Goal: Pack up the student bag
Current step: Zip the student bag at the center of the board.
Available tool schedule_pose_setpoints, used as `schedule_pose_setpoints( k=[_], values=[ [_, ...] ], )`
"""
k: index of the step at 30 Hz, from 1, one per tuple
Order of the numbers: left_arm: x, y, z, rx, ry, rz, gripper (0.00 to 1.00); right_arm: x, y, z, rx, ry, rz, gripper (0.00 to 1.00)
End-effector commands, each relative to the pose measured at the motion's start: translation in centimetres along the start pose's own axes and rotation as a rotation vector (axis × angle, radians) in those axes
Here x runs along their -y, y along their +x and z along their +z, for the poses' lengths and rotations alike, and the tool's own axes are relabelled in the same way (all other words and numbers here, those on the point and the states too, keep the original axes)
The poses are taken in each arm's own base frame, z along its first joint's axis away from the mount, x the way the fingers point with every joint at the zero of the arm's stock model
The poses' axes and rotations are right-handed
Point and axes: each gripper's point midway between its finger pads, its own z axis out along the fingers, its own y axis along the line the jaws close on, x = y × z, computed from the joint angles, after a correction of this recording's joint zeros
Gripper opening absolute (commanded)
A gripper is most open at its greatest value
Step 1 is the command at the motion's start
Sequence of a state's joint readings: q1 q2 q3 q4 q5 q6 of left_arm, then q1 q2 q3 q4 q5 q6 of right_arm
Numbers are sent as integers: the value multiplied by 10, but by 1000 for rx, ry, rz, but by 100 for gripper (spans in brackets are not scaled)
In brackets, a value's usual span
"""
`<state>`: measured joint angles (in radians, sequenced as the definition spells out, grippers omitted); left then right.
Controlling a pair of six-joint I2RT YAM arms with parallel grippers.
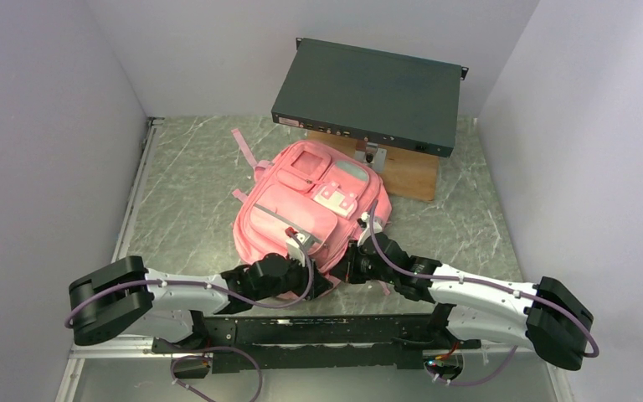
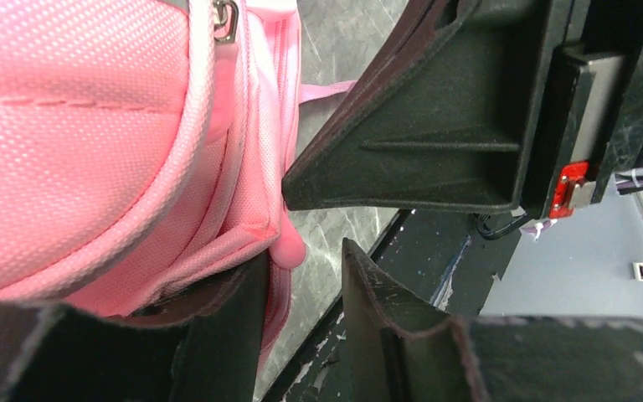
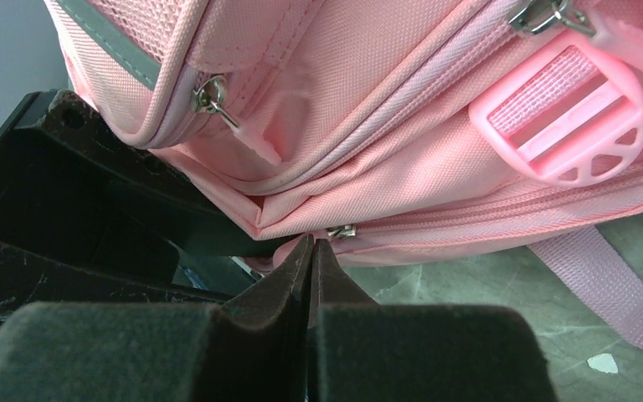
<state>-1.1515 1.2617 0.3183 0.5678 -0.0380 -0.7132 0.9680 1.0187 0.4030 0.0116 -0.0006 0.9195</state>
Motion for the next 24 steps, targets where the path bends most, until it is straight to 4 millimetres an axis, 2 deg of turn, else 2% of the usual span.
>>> schedule_pose_setpoints(
  k=[1, 8, 14, 17, 21, 24],
  values=[
    [-16, -17, 6, 37, -85, -69, 42, -19, -17, 1, 57, -60, 3, 2],
    [-22, -20, 9, 32, -114, -124, 38, -17, -16, 2, 51, -51, 3, 0],
    [-30, -20, 6, 39, -136, -225, 40, -15, -11, 4, 34, -50, 11, 0],
    [-31, -20, 5, 40, -132, -290, 45, -15, -9, 5, 21, -52, 9, 0],
    [-30, -22, 4, 53, -125, -356, 46, -14, -10, 6, 24, -44, 11, 0],
    [-29, -27, 2, 73, -127, -372, 38, -13, -11, 4, 30, -37, 18, 0]
  ],
)
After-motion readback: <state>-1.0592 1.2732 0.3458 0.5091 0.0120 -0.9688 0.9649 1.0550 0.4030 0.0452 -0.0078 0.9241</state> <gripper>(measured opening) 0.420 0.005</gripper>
